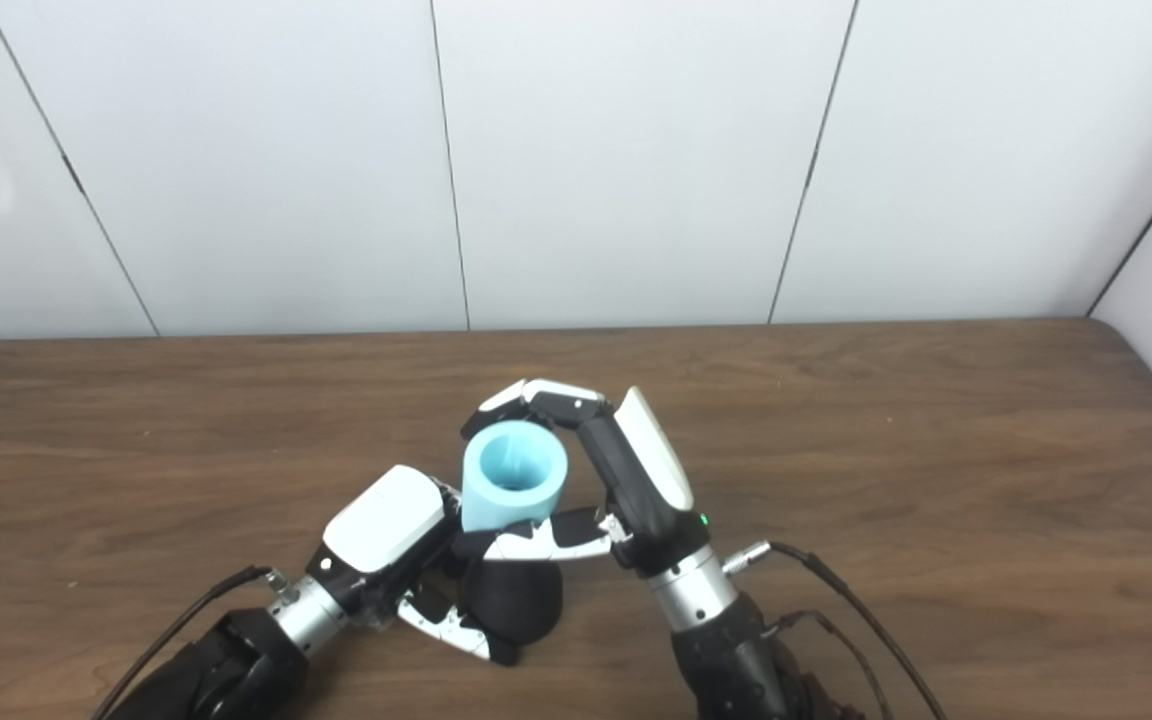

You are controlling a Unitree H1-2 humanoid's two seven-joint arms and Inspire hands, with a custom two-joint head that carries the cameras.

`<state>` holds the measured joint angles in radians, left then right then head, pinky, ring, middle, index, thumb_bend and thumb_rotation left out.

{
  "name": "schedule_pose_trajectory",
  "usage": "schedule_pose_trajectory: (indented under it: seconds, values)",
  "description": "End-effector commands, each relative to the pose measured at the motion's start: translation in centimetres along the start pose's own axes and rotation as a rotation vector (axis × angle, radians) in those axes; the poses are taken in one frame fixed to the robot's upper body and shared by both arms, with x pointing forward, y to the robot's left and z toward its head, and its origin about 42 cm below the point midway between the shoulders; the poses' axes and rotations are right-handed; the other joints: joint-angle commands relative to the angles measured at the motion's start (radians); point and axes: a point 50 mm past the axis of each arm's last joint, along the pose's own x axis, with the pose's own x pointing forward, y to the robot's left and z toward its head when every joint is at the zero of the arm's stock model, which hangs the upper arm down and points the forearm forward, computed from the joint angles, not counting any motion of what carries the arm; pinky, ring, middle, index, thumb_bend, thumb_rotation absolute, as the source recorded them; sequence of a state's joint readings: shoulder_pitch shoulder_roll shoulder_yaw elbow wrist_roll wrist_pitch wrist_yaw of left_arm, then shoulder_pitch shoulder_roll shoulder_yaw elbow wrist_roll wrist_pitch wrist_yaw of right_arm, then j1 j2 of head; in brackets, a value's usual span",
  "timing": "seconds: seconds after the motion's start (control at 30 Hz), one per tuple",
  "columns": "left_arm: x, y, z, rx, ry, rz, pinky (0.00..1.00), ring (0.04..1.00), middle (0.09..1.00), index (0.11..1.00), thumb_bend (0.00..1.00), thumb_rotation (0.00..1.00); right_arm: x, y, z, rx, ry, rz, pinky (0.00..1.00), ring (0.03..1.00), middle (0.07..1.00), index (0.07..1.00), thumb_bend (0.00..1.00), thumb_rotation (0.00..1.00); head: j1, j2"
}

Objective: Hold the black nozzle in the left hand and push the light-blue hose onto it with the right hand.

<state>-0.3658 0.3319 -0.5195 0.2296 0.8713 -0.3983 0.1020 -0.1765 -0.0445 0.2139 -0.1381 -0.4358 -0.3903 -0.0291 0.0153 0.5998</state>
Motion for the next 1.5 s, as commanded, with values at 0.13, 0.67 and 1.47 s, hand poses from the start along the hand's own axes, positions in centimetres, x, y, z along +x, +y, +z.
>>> schedule_pose_trajectory:
  seconds: [0.13, 0.67, 1.47]
  values:
    - [-0.3, -1.1, 0.7, 0.008, -0.007, -0.068, 0.2, 0.372, 0.451, 0.52, 0.5, 0.0, 1.1, 0.4, 0.6, -0.053, -0.108, -0.04, 0.29, 0.378, 0.507, 0.528, 0.51, 0.0, 0.002, 0.003]
    - [-0.4, -1.2, 0.7, -0.002, -0.002, -0.073, 0.2, 0.365, 0.459, 0.523, 0.5, 0.0, 0.5, 0.9, -0.1, -0.059, -0.103, -0.01, 0.31, 0.388, 0.505, 0.53, 0.51, 0.0, -0.001, 0.0]
    - [-0.4, -1.1, 0.7, -0.017, 0.007, -0.081, 0.24, 0.361, 0.472, 0.532, 0.5, 0.0, 0.7, -0.5, 0.4, 0.002, 0.104, 0.081, 0.28, 0.363, 0.484, 0.559, 0.51, 0.0, -0.014, 0.005]
